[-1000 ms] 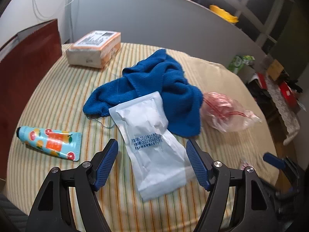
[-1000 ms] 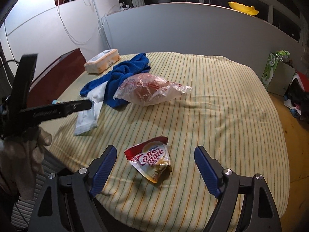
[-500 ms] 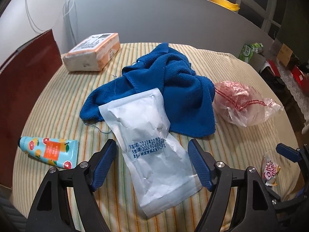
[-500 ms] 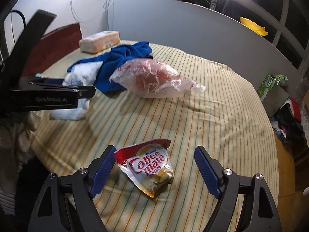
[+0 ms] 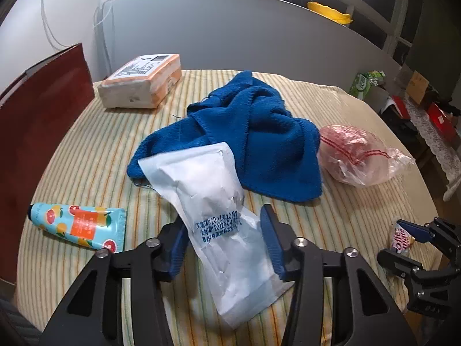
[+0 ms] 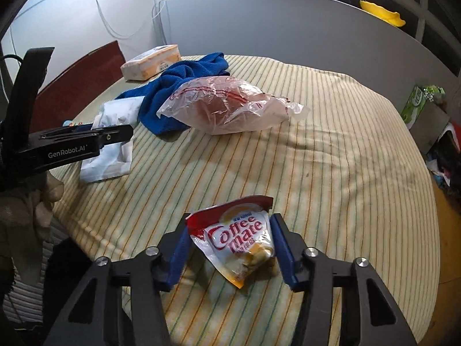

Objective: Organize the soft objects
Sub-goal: 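Grasp the white packet with the left gripper while the right gripper grasps the Coffee-mate sachet, then carry the white packet and Coffee-mate sachet with both grippers toward the shoebox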

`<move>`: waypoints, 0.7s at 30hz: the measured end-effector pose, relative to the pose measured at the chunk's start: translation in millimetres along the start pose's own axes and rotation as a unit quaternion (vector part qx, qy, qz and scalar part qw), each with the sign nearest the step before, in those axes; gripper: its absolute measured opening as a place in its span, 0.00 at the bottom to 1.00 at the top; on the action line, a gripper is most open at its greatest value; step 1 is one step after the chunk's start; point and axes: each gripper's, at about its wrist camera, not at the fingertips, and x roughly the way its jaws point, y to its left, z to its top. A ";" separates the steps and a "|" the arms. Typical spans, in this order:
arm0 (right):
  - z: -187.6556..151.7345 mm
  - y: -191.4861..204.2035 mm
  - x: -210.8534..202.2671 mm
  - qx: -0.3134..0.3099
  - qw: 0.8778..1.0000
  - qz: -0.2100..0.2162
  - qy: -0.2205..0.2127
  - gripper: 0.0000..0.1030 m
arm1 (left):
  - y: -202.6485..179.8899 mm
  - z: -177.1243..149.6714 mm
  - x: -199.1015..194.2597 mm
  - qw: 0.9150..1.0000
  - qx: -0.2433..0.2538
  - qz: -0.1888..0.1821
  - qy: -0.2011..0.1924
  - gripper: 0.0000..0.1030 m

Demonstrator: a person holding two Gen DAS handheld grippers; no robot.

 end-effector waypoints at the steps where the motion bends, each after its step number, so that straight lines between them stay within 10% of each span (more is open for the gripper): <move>1: 0.6 0.1 0.2 0.001 1.000 0.003 0.001 0.46 | -0.5 -0.3 -0.4 1.000 0.000 -0.002 -0.001 0.39; 21: -6.2 -13.2 -14.2 0.038 0.999 0.026 -0.013 0.43 | 8.6 -7.4 -14.4 0.998 -0.021 -0.060 -0.002 0.12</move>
